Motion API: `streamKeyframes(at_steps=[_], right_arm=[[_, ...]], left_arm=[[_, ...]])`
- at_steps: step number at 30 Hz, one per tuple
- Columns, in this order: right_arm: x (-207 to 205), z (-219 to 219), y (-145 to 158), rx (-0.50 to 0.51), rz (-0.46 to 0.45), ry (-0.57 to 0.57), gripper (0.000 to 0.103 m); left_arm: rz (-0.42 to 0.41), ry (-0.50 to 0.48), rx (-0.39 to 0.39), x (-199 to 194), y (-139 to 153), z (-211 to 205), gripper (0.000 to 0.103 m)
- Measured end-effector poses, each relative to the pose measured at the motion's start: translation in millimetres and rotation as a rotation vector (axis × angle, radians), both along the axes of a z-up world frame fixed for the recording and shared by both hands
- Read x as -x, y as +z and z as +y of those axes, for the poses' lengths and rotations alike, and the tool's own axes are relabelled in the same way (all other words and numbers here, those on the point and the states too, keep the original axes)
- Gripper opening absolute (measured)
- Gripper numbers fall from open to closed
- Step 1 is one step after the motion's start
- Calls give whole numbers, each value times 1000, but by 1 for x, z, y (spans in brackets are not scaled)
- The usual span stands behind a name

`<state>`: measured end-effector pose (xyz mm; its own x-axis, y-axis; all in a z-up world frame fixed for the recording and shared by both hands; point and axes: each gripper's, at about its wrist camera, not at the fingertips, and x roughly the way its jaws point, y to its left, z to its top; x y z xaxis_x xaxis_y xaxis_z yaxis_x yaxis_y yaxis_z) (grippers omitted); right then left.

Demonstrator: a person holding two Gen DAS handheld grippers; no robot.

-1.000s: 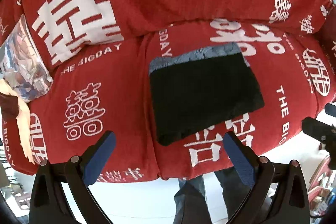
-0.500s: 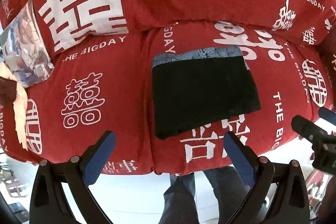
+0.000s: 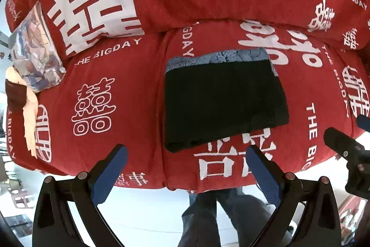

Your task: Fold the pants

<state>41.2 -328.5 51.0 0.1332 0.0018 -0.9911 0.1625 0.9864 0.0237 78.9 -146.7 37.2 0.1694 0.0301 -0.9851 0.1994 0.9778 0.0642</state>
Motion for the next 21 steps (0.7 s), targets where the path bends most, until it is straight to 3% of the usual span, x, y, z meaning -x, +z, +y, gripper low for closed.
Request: streamKeyframes(at_steps=[21], right_arm=[[-10, -21, -8, -11, 22, 66, 103]], left_arm=[[4, 52, -31, 4, 5, -23, 102]])
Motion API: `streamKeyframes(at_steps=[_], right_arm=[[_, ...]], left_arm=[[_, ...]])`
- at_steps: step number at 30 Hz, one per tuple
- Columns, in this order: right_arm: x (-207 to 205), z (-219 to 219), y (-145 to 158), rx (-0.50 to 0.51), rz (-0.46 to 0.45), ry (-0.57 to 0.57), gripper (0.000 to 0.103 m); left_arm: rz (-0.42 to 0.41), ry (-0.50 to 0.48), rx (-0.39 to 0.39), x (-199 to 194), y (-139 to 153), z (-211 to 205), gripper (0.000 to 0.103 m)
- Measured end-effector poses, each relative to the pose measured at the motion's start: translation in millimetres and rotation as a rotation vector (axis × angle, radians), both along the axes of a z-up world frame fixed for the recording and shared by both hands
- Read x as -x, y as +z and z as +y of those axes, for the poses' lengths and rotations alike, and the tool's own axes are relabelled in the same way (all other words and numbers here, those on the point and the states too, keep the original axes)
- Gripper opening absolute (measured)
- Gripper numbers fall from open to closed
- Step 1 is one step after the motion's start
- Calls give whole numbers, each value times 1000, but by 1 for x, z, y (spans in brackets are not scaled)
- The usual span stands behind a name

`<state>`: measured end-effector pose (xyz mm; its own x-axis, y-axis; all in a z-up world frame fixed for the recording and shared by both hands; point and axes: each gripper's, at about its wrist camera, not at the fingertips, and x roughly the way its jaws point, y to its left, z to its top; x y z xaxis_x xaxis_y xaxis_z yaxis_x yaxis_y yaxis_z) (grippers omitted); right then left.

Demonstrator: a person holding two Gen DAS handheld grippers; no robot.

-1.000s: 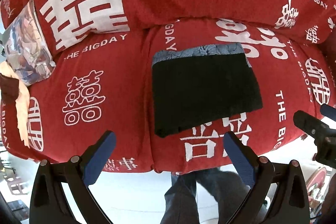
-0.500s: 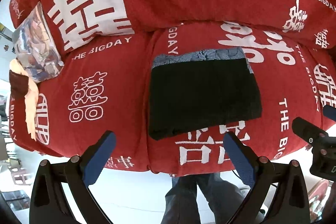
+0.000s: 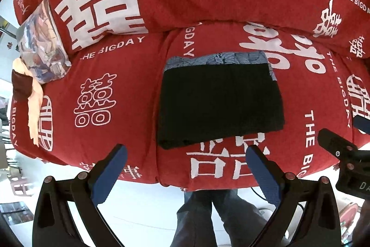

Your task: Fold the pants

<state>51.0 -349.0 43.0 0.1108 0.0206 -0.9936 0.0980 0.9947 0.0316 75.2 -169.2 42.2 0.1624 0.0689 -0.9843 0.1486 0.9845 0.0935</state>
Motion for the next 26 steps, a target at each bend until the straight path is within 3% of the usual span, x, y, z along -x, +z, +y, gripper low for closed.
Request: streamKeyframes(at_steps=[6, 26], right_arm=[[0, -5, -1, -1, -4, 6, 103], [-8, -4, -9, -21, 10, 37, 103]], left_arm=[[5, -24, -28, 1, -4, -12, 102], [26, 42, -3, -4, -10, -5, 102]])
